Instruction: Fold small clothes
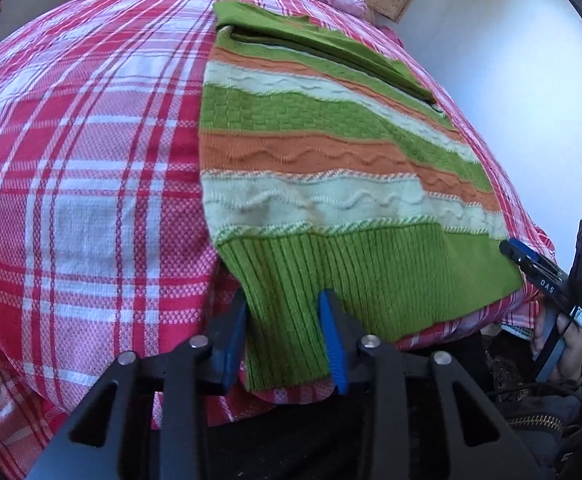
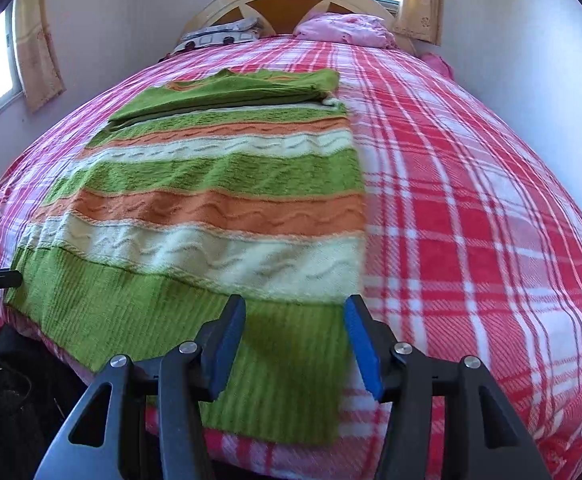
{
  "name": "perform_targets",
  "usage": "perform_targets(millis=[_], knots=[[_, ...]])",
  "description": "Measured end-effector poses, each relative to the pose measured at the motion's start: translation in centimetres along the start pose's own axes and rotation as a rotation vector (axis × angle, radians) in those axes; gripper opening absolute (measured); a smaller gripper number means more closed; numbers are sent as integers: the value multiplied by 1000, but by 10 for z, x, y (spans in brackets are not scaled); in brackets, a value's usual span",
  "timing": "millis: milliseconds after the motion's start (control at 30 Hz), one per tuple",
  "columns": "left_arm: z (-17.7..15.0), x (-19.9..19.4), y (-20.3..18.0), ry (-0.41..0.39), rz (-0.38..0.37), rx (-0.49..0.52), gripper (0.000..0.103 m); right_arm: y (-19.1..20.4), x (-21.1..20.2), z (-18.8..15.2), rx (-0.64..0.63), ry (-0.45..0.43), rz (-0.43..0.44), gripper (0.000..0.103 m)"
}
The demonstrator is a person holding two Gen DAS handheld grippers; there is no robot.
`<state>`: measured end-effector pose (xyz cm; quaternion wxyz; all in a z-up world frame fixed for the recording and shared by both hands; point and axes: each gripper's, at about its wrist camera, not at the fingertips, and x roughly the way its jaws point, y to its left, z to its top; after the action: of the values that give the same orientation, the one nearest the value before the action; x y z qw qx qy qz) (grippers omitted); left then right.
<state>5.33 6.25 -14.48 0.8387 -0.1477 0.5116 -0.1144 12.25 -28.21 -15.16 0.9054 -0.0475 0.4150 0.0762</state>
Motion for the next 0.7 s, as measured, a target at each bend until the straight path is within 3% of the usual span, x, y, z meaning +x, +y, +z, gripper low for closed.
perform_targets(millis=[100, 133, 167, 400, 700], knots=[[-1, -1, 2, -6, -29, -2, 33, -12, -5, -5, 40, -5, 22, 53], [-1, -1, 2, -3, -50, -2, 20, -15, -8, -6, 50, -7, 25, 53], [-2, -1, 2, 1, -71, -7, 16, -18, -10, -7, 60, 0, 22, 53], [0, -5, 0, -18, -87, -4, 14, -26, -20, -15, 106, 19, 74, 53], [2, -10, 6, -38, -126, -11, 14, -4, -22, -20, 54, 50, 143, 51]])
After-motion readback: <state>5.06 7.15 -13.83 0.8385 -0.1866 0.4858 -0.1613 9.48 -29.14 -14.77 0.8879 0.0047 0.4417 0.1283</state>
